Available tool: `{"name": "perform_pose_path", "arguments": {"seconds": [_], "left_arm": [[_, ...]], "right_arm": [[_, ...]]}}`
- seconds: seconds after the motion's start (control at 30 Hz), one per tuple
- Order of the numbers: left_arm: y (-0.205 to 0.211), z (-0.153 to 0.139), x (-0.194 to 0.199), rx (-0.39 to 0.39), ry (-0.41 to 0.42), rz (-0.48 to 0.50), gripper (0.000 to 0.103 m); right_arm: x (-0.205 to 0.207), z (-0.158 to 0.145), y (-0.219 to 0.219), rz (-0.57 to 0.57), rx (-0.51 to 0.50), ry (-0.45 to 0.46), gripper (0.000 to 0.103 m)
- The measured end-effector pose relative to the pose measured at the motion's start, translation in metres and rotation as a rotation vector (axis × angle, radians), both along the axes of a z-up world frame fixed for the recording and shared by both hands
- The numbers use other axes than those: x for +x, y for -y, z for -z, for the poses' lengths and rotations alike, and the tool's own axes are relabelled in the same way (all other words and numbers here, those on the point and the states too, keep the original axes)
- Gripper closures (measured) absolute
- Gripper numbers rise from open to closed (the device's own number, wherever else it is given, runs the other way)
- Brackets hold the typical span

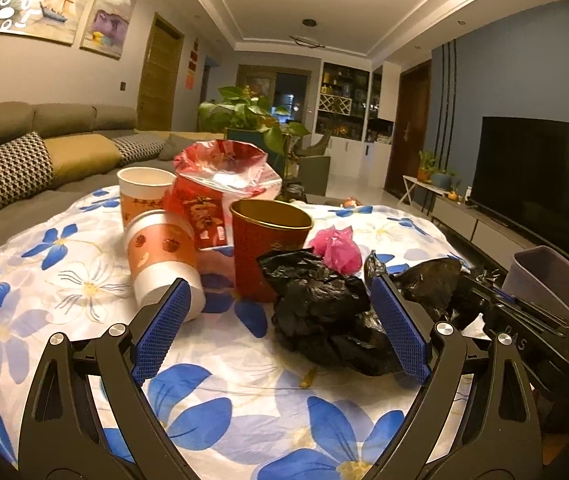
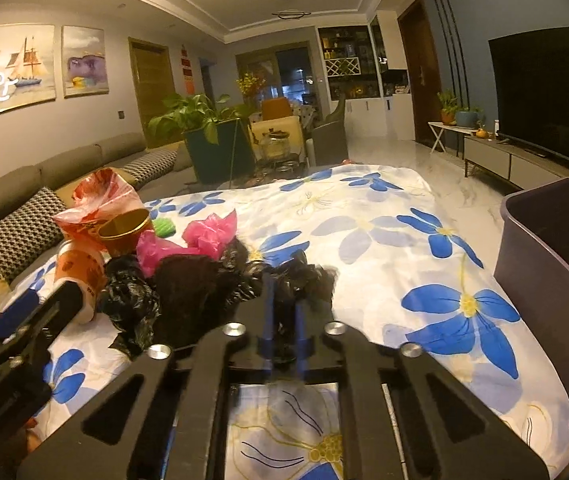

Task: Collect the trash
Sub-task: 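Grasp black plastic bags with the left tool while the right tool grasps another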

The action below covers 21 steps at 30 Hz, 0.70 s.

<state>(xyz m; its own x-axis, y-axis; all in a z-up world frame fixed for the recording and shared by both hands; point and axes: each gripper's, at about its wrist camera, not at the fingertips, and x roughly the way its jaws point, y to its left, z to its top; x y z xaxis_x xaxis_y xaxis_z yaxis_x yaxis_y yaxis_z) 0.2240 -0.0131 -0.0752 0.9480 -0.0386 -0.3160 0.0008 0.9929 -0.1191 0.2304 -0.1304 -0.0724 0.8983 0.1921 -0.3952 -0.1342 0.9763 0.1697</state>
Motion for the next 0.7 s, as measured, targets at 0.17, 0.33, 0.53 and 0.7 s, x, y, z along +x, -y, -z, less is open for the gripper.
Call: {"name": "perform_pose_path", "arguments": {"seconds": [0.17, 0.33, 0.53, 0.7], "left_arm": [[0.006, 0.001, 0.013, 0.012, -0.030, 0.024, 0.022], [0.010, 0.007, 0.029, 0.000, -0.101, 0.074, 0.048], [0.010, 0.012, 0.038, -0.024, -0.150, 0.113, 0.088], [0.009, 0.014, 0.035, -0.031, -0.156, 0.133, 0.101]], "right_arm": [[-0.015, -0.009, 0.007, 0.022, 0.009, 0.051, 0.097], [-0.030, -0.021, 0.020, 0.043, 0.017, 0.093, 0.097], [-0.043, -0.031, 0.030, 0.056, 0.009, 0.121, 0.097], [-0.047, -0.033, 0.033, 0.056, 0.008, 0.124, 0.097]]}}
